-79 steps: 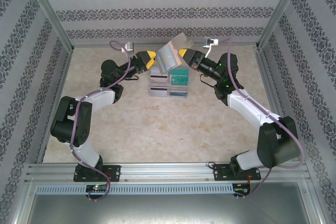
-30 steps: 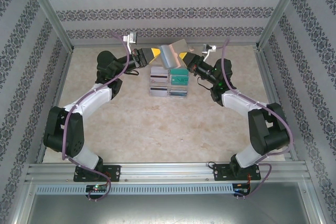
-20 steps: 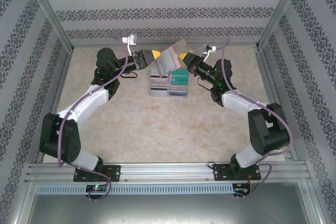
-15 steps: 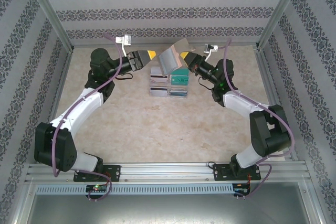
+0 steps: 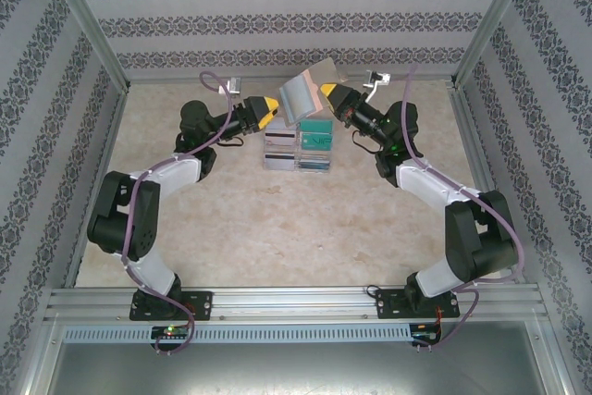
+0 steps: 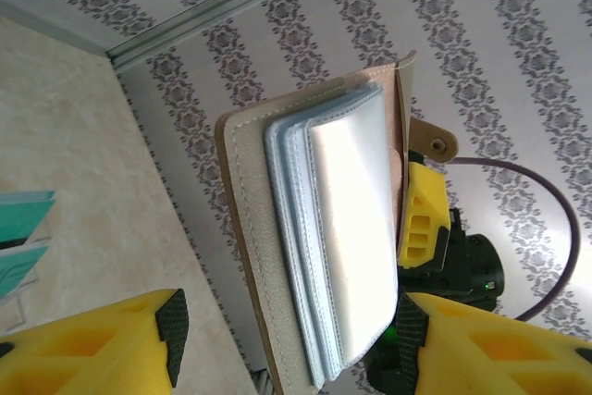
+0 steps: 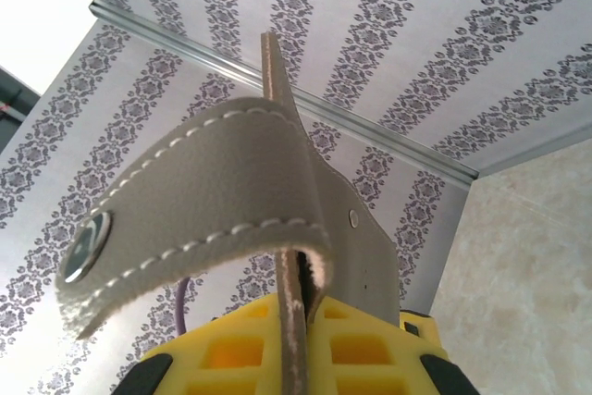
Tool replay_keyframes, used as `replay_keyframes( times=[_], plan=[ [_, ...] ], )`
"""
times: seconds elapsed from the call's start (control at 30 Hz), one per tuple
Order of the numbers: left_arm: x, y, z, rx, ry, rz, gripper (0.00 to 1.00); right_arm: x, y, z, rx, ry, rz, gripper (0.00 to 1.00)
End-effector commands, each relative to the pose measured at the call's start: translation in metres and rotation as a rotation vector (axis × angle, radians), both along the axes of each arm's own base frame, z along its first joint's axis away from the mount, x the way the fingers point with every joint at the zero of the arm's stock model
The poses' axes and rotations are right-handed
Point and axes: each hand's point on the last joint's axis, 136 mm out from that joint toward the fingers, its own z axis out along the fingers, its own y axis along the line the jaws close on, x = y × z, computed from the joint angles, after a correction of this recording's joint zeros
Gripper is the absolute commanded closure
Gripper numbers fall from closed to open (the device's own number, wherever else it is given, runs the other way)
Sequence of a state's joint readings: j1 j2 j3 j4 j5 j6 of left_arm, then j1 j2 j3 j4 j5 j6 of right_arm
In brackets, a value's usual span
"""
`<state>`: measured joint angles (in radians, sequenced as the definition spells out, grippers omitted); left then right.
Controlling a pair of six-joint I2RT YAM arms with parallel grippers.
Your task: Put the credit cards into the card holder
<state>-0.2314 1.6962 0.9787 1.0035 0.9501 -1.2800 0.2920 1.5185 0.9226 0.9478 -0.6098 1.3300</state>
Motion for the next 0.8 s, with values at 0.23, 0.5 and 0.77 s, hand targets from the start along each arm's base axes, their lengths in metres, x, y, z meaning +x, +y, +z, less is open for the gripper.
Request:
replay_keyframes(
  times=[0.23,0.5,0.77],
  plan=[
    [-0.007,-0.011,0.054,-0.158,-0.153,-0.095,0.44,-0.011,0.007,0.039,0.074,-0.109,0.035,1.0],
    [-0.011,-0.012,0.054,-0.152,-0.153,-0.103,0.71,-0.009,0.005,0.036,0.076,-0.101,0.026,1.0],
    [-0.013,-0.011,0.058,-0.138,-0.166,-0.101,0.94,-0.007,0.005,0.028,0.073,-0.084,0.024,1.0]
  ],
)
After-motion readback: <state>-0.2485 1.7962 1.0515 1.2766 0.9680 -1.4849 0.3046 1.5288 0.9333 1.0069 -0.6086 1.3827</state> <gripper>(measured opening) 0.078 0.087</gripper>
